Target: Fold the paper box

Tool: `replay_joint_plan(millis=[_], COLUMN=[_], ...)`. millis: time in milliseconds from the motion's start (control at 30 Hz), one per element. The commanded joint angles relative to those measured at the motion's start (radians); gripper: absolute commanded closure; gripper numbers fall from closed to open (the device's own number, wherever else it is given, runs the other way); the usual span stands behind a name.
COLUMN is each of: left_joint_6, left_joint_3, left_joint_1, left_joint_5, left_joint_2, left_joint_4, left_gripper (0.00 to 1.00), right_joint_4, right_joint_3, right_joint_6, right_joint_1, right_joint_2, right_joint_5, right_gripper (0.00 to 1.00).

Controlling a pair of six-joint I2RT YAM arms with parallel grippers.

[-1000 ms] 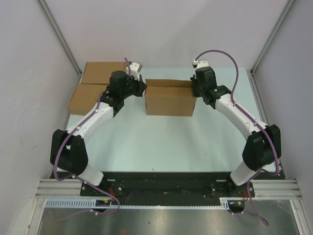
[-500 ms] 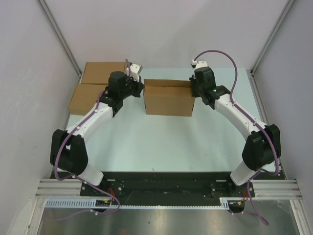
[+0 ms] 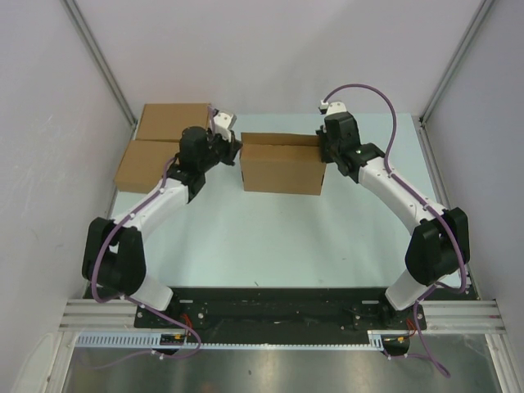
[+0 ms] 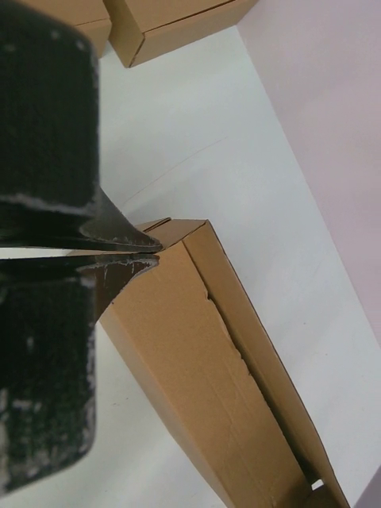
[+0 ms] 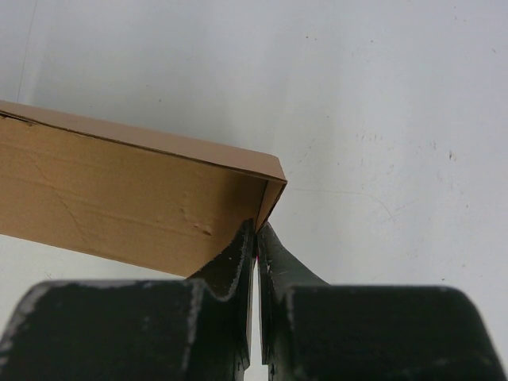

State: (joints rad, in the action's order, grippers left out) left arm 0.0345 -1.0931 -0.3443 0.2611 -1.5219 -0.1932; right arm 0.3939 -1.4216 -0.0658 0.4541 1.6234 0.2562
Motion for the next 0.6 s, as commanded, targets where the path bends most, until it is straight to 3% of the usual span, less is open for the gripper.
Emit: replay_joint_plan(millis=[0,367,567], left_joint_6=[0.005,-0.005,-0.106], left_joint_3=[0.099,0.242,0.227], left_joint_1=[-0.018,-0.021,-0.025], left_joint_5=[0.073,0.050,0.059], left_joint_2=[0.043,0.075,0.059], left_joint_4=[-0.069,-0.179,-0.181], left_gripper=[1.00,1.00,1.00], right_joint_4=[0.037,0.025,0.026], right_joint_3=[0.015,0.016,0.016], right_joint_6=[0.000,-0.017,-0.016], right_joint_1=[0.044,0.052,0.049], right_joint_2=[0.035,0.024,0.021], right_joint_5=[-0.063,-0.035,-0.034], right_gripper=[0.96,0.95,0.95])
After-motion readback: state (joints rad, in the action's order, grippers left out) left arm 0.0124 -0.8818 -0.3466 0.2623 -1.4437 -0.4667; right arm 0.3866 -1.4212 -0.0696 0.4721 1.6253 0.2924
